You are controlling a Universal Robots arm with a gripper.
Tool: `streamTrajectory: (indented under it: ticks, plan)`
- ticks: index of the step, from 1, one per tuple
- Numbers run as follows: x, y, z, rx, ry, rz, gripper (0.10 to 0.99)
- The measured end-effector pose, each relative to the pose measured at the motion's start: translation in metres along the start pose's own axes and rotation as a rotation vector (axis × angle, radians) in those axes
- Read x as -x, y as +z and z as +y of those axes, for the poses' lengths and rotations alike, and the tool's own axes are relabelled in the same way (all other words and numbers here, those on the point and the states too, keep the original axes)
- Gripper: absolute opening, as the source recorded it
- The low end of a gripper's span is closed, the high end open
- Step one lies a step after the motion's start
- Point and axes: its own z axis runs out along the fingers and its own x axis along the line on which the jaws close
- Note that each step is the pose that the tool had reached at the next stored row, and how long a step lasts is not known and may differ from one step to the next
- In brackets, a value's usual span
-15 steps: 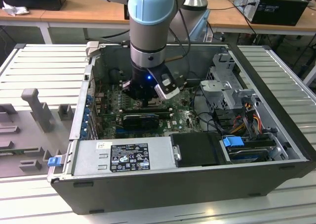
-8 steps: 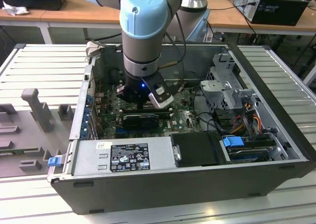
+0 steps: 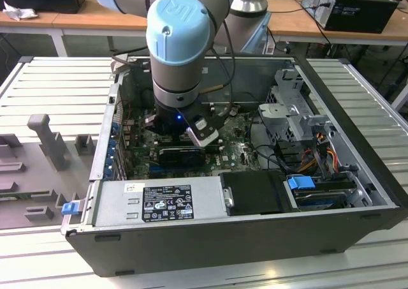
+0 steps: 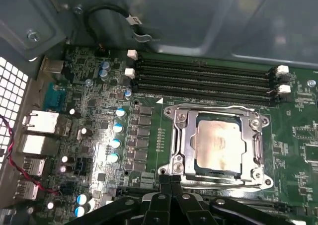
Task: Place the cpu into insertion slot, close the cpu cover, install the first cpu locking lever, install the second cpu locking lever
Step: 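Install the second cpu locking lever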
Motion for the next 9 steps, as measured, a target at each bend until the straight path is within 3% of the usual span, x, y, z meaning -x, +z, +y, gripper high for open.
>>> streamTrajectory:
  ticks: [6,7,9]
  plan:
    - [-0.0006,0.0053,-0.0017,0.029,0.000,-0.0026,0.106]
    - [-0.0007,0.0064,-0.0018,0.038,0.000,-0.0038,0.106]
    - [-0.0056,0.0086,-0.0018,0.049,0.000,-0.0046,0.106]
